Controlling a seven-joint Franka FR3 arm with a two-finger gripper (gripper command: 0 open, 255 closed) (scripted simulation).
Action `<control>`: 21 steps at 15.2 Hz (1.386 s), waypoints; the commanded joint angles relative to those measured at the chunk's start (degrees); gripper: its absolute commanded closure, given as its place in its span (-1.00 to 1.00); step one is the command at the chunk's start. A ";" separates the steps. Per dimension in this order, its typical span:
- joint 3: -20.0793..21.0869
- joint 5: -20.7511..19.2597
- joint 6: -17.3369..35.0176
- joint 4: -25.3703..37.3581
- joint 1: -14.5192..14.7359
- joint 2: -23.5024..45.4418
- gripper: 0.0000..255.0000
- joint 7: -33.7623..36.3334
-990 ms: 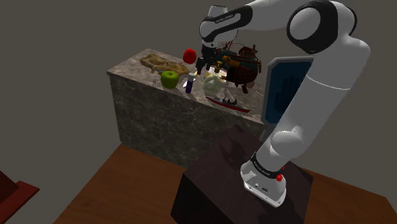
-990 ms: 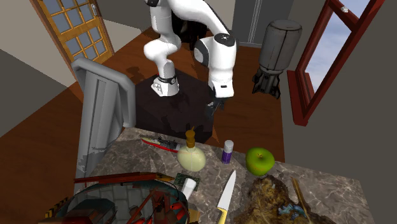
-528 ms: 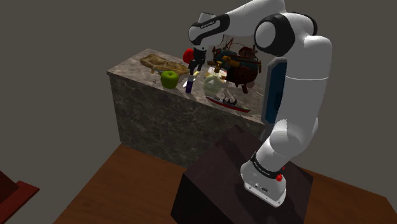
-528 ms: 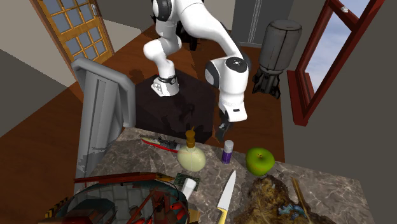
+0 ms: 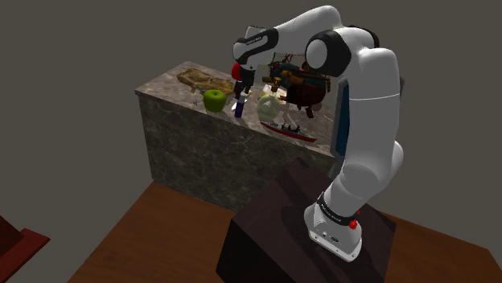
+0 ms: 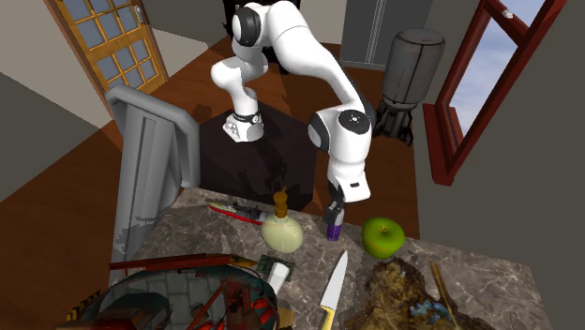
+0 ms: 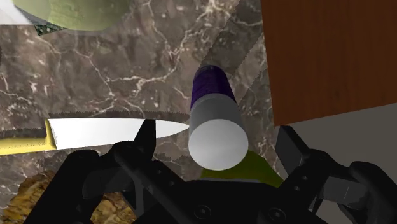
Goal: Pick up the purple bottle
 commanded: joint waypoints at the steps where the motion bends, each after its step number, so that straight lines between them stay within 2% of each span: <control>1: 0.13 0.20 1.33 -0.62 -0.05 0.71 -1.00 -0.13; 4: 0.23 0.37 2.22 -0.89 -0.11 1.34 -1.00 -0.23; 5: 0.23 0.36 2.17 -0.84 -0.12 1.34 1.00 -0.23; 14: 0.23 0.37 2.22 -0.88 -0.11 1.34 1.00 -0.23; 21: -0.21 -0.32 -1.82 0.57 0.12 -1.29 1.00 0.19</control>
